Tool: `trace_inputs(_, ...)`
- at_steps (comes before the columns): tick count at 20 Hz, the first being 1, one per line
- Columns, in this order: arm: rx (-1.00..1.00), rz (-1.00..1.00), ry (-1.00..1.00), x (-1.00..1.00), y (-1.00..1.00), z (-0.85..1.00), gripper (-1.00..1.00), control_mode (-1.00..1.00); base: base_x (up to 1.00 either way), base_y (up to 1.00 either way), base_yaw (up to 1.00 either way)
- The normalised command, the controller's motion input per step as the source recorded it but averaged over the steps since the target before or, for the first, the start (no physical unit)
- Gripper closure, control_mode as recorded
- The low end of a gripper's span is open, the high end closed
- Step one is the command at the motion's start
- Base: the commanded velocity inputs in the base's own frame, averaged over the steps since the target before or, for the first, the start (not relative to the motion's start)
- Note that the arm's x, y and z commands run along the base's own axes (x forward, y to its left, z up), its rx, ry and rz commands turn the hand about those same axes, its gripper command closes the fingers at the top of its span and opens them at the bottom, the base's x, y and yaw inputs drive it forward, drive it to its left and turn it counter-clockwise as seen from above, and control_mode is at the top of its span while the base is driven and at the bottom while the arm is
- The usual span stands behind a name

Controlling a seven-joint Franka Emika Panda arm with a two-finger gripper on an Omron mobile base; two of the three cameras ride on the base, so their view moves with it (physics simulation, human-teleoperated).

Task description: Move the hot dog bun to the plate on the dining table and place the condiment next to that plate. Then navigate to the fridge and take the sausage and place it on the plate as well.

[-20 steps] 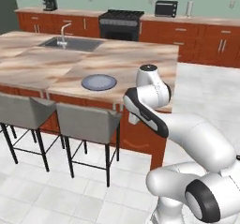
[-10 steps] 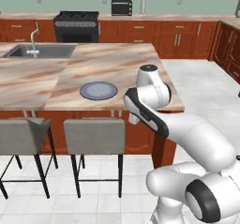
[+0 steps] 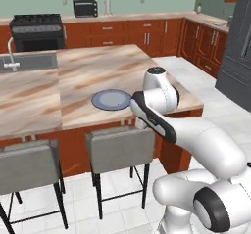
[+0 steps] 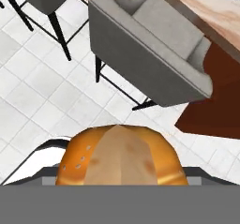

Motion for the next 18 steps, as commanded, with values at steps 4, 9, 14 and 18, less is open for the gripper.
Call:
trace_inputs(4, 0.0, 0.0, 0.0, 0.0, 0.0, 0.0, 1.0, 1.0, 0.94, 0.47, -0.2)
trace_inputs(9, 0.0, -0.02, 0.04, 0.39, 0.04, 0.0, 1.0, -1.0, 0.6, 0.18, -0.05)
trace_inputs(14, 0.05, -0.02, 0.11, 1.0, -0.01, -0.22, 1.0, -1.0, 0.0, 0.0, 0.0)
trace_inputs(18, 0.02, -0.01, 0.06, 1.0, 0.18, -0.55, 1.0, -1.0, 0.0, 0.0, 0.0)
